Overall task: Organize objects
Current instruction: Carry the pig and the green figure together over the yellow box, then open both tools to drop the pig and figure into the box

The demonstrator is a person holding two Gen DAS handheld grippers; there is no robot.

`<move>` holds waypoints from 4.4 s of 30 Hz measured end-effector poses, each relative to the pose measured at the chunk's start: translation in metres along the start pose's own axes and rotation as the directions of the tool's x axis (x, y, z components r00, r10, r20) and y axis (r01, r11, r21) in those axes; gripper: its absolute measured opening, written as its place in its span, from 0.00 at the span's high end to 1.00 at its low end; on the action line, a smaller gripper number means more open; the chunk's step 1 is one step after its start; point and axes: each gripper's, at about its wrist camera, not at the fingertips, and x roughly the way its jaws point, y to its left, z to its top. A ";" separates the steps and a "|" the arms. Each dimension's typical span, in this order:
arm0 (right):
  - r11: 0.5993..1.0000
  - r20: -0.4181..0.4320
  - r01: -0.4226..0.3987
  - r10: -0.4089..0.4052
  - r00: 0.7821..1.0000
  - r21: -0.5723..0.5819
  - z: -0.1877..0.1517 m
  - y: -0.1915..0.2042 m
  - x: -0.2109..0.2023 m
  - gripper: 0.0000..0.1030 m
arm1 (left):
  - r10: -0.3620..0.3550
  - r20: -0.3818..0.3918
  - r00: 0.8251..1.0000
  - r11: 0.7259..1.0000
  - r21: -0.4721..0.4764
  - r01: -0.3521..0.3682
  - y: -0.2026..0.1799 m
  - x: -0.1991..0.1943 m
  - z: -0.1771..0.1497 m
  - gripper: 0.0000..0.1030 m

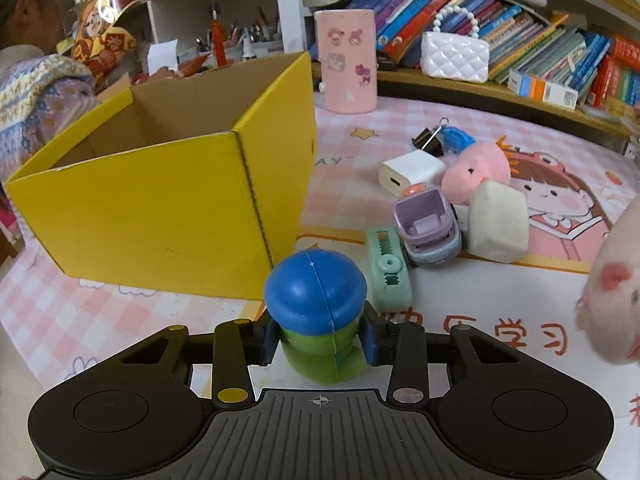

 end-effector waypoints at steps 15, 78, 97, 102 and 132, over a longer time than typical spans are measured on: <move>0.999 -0.046 -0.019 0.017 0.999 -0.030 -0.018 0.081 -0.005 0.47 | -0.133 0.081 0.988 0.990 -0.044 0.137 0.081 -0.071 -0.004 0.64; 0.997 -0.117 -0.029 0.020 0.993 -0.076 -0.094 0.292 -0.038 0.47 | -0.206 0.115 0.972 0.979 0.028 0.204 0.262 -0.124 -0.061 0.63; 0.992 0.171 0.020 0.002 0.985 -0.124 -0.014 0.284 -0.022 0.47 | -0.230 0.306 0.924 0.973 0.072 0.218 0.246 -0.115 0.034 0.63; 0.990 0.327 0.034 0.014 0.945 -0.139 0.038 0.275 -0.018 0.47 | -0.208 0.389 0.897 0.977 0.041 0.208 0.244 -0.108 0.078 0.63; 0.795 -0.159 -0.319 0.277 0.948 -0.516 0.073 0.264 0.166 0.69 | 0.010 0.055 0.998 0.983 0.182 -0.020 0.191 0.036 0.103 0.62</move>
